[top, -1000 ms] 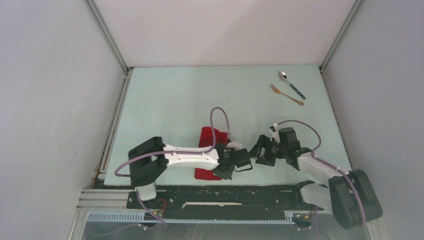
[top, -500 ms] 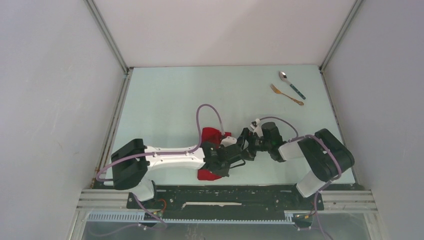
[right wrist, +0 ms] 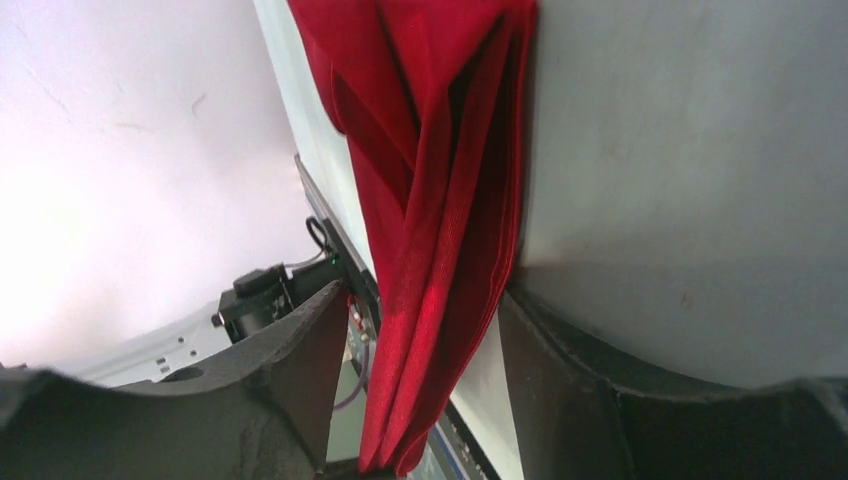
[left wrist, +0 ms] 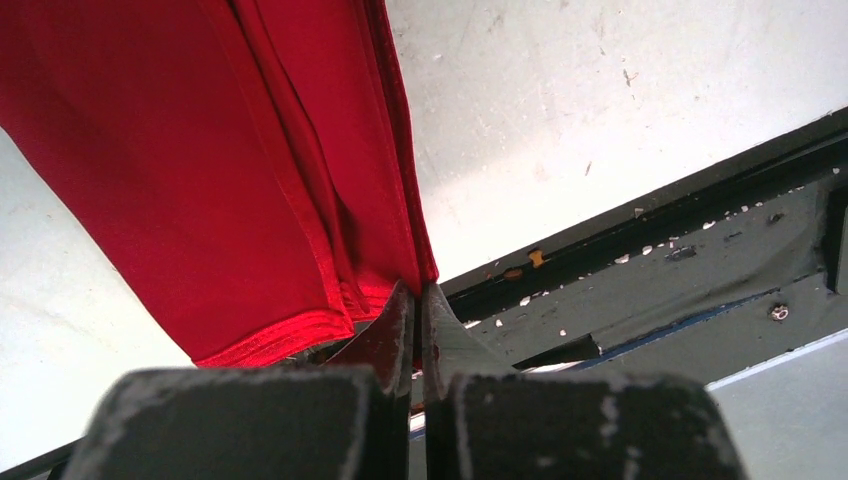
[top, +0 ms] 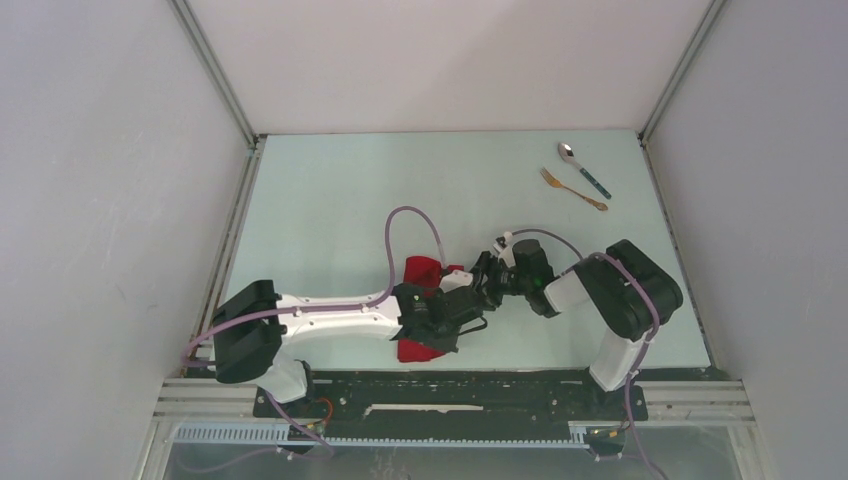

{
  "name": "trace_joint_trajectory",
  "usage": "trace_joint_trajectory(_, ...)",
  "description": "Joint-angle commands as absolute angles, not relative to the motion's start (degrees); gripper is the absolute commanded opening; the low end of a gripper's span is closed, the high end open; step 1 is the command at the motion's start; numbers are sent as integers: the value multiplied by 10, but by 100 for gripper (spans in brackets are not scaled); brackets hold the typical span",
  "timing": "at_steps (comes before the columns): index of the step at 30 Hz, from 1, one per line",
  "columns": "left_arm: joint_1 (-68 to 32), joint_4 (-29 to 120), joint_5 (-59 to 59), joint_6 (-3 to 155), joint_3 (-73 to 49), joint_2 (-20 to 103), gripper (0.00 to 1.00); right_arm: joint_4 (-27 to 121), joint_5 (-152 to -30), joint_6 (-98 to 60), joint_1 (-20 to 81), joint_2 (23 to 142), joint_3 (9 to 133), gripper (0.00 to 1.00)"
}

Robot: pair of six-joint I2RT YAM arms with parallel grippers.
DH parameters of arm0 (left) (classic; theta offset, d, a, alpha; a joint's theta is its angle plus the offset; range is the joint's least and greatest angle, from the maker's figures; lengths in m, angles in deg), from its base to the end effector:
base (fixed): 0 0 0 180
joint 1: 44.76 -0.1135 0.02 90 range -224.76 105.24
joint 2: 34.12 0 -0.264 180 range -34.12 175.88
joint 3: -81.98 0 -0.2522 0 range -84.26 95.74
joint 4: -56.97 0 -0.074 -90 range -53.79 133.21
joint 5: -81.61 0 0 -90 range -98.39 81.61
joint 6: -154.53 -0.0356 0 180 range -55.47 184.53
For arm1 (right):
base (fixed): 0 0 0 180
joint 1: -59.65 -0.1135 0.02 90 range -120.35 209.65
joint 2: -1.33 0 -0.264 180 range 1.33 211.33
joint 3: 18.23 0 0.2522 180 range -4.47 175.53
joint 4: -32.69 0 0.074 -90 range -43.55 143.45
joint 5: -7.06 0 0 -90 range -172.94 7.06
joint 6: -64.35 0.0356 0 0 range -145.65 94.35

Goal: Fold the napkin into a case and place the utensils inside
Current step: Pick up the 2/3-rectangle-folded napkin from the center of the board.

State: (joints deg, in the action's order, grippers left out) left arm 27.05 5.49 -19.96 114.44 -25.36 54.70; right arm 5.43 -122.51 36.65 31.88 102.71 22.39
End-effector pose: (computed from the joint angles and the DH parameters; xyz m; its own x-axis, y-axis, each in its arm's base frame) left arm 0.0999 -0.2811 0.2066 -0.8797 0.2764 -0.3869 0.3632 0.9158 -0.1716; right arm 0.2371 0.1505 0.0963 -0.9612 0.2652 -0.0763 0.0470 0.4297 0.9018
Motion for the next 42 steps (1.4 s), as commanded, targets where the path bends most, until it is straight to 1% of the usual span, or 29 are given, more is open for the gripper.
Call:
trace_joint_trajectory(1,268,75,-197,1135,-254,529,0,75,-1194,339,336,1047,253,63)
trace_joint_trajectory(8,268,76,-193,1132,-249,533,0,92,-1192,315,360,1060,284,54)
trace_joint_trajectory(13,266,76,-193,1129,-244,537,0,92,-1200,309,368,1080,306,41)
trace_joint_trajectory(18,263,80,-190,1125,-241,545,0,85,-1214,309,372,1105,328,37)
trace_joint_trajectory(22,261,82,-188,1120,-235,549,0,82,-1219,310,377,1109,336,23)
trace_joint_trajectory(23,260,83,-187,1119,-235,549,0,78,-1223,310,381,1109,337,18)
trace_joint_trajectory(25,258,92,-183,1115,-234,550,0,81,-1229,307,391,1106,337,2)
trace_joint_trajectory(26,256,100,-179,1111,-235,551,0,93,-1229,300,399,1101,337,0)
trace_joint_trajectory(29,249,134,-161,1101,-229,563,0,148,-1224,265,421,1074,340,0)
trace_joint_trajectory(35,245,176,-120,1087,-181,622,0,323,-1211,157,453,1046,391,0)
trace_joint_trajectory(37,244,188,-108,1085,-167,643,0,392,-1200,123,455,1048,425,0)
trace_joint_trajectory(42,240,223,-91,1078,-167,659,0,496,-1150,78,454,1028,458,0)
